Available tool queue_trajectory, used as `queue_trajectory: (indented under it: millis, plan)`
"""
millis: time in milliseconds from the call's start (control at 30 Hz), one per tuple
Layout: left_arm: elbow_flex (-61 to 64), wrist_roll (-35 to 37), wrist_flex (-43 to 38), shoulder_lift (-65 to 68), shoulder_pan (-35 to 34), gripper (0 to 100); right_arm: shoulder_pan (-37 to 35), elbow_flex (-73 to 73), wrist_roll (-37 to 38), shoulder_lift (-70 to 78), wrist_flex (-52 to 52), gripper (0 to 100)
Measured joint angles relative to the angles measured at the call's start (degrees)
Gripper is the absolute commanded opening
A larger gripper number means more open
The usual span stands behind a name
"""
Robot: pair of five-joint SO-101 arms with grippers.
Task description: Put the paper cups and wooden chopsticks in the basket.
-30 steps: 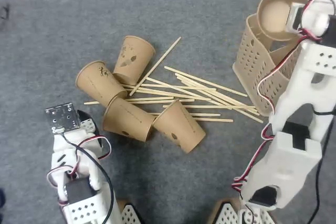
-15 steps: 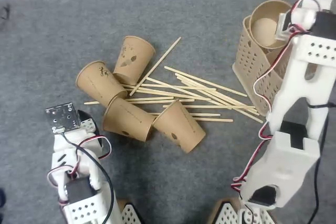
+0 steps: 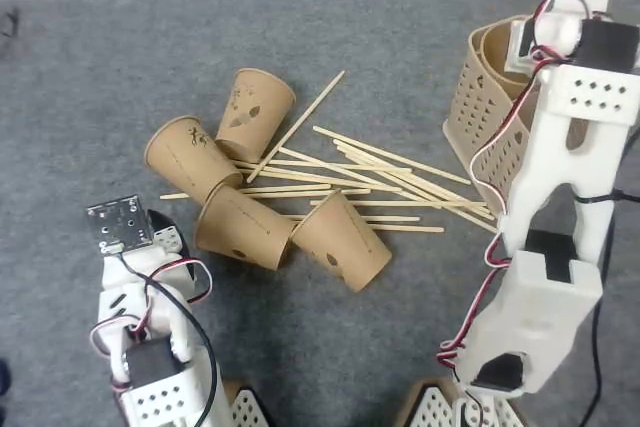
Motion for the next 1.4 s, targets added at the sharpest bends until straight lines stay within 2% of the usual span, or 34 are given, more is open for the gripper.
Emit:
queue_trajectory:
  millis: [133, 267, 500, 767, 933, 1133, 1200, 1400]
  plan:
    - [0.00, 0.00, 0.00, 0.00, 0.00, 2, 0.53, -5.71, 0.26, -0.35, 3.08, 24.9]
    - [0.00, 0.00, 0.00, 0.00, 0.00, 3, 0.44, -2.55, 1.76, -5.54, 3.08, 19.6]
    - [0.00, 0.00, 0.00, 0.00, -0.09, 17, -2.37, 20.75, 4.66, -20.22, 3.08, 18.8]
    - [0.00, 3.60, 0.00, 0.00, 0.00, 17, -7.12, 48.35, 5.01, -33.32, 2.11, 18.9]
    - [0.00, 3.69, 0.00, 0.00, 0.00, 17, -9.23, 65.14, 5.01, -39.82, -5.63, 19.0]
    - [-1.32, 3.34, 0.70, 0.00, -0.09, 18, -15.21, 91.52, 5.01, -51.52, -21.80, 18.8]
    - [-5.01, 0.88, 2.55, 0.00, 0.18, 18, -15.91, 98.99, 5.01, -55.65, -27.16, 18.7]
    - [-17.67, -4.84, 8.88, 0.00, 8.70, 18, -15.03, 108.84, 5.01, -61.19, -36.31, 18.7]
